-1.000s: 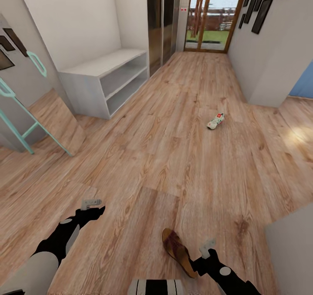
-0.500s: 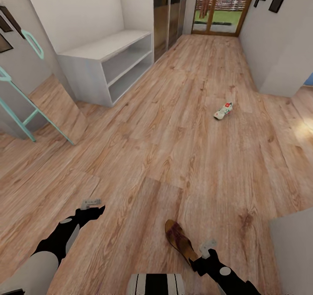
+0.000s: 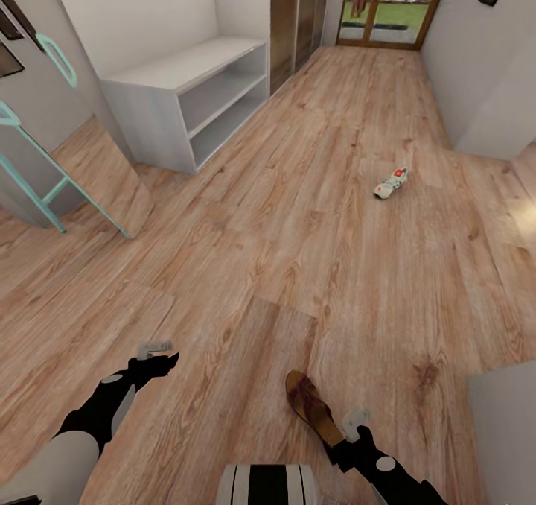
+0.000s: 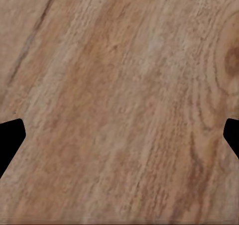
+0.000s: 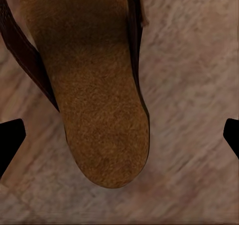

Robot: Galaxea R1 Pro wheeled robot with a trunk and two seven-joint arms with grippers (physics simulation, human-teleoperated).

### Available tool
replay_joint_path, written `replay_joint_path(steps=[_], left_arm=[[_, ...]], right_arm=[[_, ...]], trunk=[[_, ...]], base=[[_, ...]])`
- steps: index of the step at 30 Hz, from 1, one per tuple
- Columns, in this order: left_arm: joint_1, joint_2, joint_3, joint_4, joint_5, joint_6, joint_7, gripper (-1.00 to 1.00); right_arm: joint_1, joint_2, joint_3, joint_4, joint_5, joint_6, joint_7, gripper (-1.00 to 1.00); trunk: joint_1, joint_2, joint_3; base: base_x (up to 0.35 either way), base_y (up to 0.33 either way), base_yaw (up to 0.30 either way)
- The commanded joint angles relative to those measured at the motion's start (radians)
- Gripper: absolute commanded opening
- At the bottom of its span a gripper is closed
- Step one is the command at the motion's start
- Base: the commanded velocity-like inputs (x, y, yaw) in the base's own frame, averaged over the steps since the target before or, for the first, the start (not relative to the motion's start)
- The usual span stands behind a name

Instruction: Pick up the two gym shoes and the two sandals from the corridor floor and place them onto the hallstand (shoe rack) in the corridor, making sure they are on the rack and not on the floor. Arrange them so the two gym shoes are next to each other and the two sandals are next to each other.

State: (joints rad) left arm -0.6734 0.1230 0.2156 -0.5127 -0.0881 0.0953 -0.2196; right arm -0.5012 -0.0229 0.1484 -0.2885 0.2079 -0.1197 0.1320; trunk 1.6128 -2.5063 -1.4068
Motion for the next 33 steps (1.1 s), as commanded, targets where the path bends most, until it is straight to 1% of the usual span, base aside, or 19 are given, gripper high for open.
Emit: replay_joint_path(steps=[1, 3, 14, 20, 33], left_arm=[[0.0, -0.001, 0.008, -0.002, -0.009, 0.006, -0.009, 1.0], [0.0, -0.001, 0.008, -0.002, -0.009, 0.006, -0.009, 1.0], [0.0, -0.002, 0.008, -0.001, -0.01, 0.005, -0.009, 1.0], [0.0, -0.002, 0.008, -0.001, -0.01, 0.006, -0.009, 1.0], [0.0, -0.001, 0.008, -0.001, -0.01, 0.005, -0.008, 1.0]], right_arm=[[0.0, 0.0, 0.0, 0.0, 0.007, -0.003, 0.001, 1.0], [0.0, 0.0, 0.0, 0.0, 0.007, -0.003, 0.001, 1.0], [0.0, -0.002, 0.0, -0.003, 0.007, -0.002, -0.002, 1.0], [0.0, -0.003, 0.0, -0.004, 0.007, -0.002, -0.003, 1.0], [0.0, -0.005, -0.003, -0.004, 0.007, -0.004, -0.004, 1.0]], trunk=[[0.0, -0.001, -0.005], [0.001, -0.001, -0.014], [0.001, -0.001, -0.024], [0.004, -0.002, -0.048], [0.004, -0.002, -0.05]], base=[[0.0, 0.0, 0.005], [0.0, 0.0, 0.02], [0.0, 0.0, 0.049], [0.0, 0.0, 0.005], [0.0, 0.0, 0.0]])
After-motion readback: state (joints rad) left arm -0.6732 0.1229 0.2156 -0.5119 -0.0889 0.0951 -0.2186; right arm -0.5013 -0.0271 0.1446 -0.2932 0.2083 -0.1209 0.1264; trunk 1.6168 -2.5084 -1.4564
